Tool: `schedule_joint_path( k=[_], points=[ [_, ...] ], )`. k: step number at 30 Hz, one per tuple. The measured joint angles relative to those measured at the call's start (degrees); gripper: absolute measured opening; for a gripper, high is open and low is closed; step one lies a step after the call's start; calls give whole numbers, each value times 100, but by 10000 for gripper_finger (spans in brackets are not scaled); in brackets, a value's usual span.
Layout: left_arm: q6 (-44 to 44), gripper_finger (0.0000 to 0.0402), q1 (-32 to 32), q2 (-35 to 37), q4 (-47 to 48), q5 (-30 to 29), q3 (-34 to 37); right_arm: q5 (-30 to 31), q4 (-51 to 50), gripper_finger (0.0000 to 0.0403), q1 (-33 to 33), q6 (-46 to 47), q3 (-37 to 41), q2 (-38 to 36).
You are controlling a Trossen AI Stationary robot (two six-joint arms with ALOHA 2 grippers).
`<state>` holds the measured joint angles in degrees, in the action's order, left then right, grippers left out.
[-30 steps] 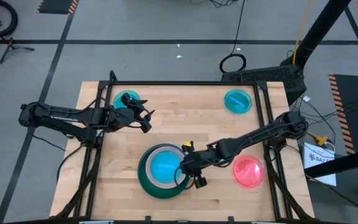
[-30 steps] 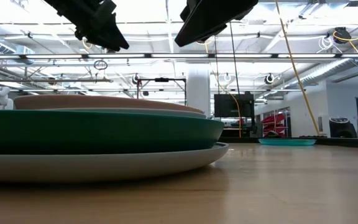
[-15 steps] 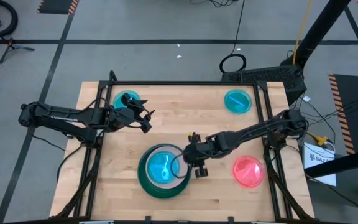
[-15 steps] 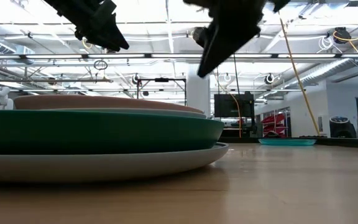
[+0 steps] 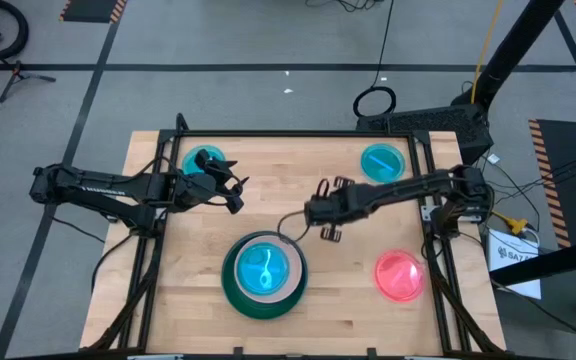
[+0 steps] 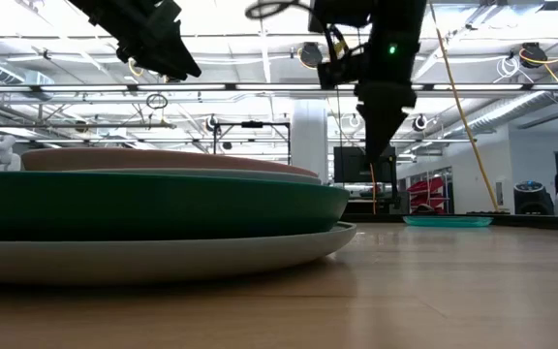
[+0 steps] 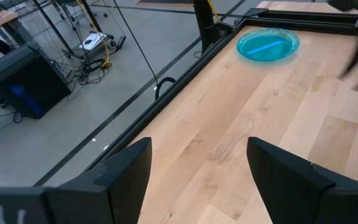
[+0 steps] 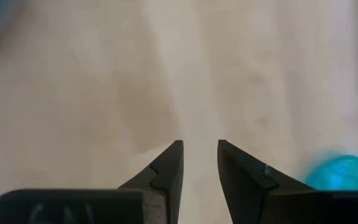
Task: Stack plastic plates
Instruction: Stack the right blue plate on top of the blue plate
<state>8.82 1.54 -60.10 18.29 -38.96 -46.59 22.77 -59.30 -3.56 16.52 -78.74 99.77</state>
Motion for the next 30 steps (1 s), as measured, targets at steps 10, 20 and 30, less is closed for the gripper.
schedule_joint_path(
  k=[10,20,30],
  points=[
    [50,267,0,0,105,0,0,74,-78,91,1237,-1156,65,-89],
    [349,266,0,0,400,0,2,-1466,2363,91,2749,-1353,2182,-1455],
    [391,267,0,2,410,0,2,-1417,2483,119,3684,-259,2836,-1587]
  ],
)
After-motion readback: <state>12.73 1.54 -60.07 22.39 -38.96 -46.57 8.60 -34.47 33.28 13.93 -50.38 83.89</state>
